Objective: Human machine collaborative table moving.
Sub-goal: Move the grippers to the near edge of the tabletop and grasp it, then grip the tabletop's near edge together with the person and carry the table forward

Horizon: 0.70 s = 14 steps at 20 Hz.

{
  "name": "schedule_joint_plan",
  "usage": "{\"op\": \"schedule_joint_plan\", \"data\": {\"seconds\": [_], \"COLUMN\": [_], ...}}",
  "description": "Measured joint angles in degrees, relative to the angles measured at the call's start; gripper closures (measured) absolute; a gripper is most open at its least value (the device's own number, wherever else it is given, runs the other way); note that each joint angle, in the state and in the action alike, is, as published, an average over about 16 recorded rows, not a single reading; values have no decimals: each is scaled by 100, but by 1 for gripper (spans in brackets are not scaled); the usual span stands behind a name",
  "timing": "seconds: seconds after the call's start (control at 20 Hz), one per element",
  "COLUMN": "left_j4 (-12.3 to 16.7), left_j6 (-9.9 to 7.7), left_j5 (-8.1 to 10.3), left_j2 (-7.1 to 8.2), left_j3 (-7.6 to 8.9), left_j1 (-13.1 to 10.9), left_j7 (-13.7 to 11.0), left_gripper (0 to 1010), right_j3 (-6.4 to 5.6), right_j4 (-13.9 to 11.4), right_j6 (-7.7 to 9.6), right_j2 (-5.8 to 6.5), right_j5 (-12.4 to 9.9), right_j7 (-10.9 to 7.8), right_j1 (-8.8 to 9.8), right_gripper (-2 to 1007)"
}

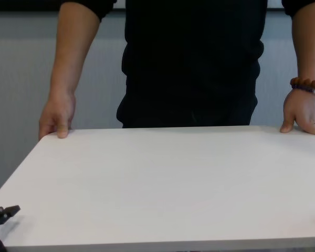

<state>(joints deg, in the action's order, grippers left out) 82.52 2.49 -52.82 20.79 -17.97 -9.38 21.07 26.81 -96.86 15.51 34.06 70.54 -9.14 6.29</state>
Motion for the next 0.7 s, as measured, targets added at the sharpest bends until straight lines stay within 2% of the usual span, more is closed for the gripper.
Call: {"op": "schedule_joint_plan", "data": {"seconds": [0.35, 0.7], "left_j4": [0, 0], "left_j6": [0, 0], "left_j5": [-1, -2], "left_j2": [0, 1], "left_j3": [-1, -2], "left_j1": [-1, -1], "left_j7": [-1, -3], "left_gripper": [591, 704], "right_j3": [0, 0], "right_j4": [-1, -1], "right_j6": [1, 2], "right_j2": [0, 0], "right_j5": [0, 0], "right_j7": [2, 2], "right_j1": [0, 0], "right_gripper": [627, 672]}}
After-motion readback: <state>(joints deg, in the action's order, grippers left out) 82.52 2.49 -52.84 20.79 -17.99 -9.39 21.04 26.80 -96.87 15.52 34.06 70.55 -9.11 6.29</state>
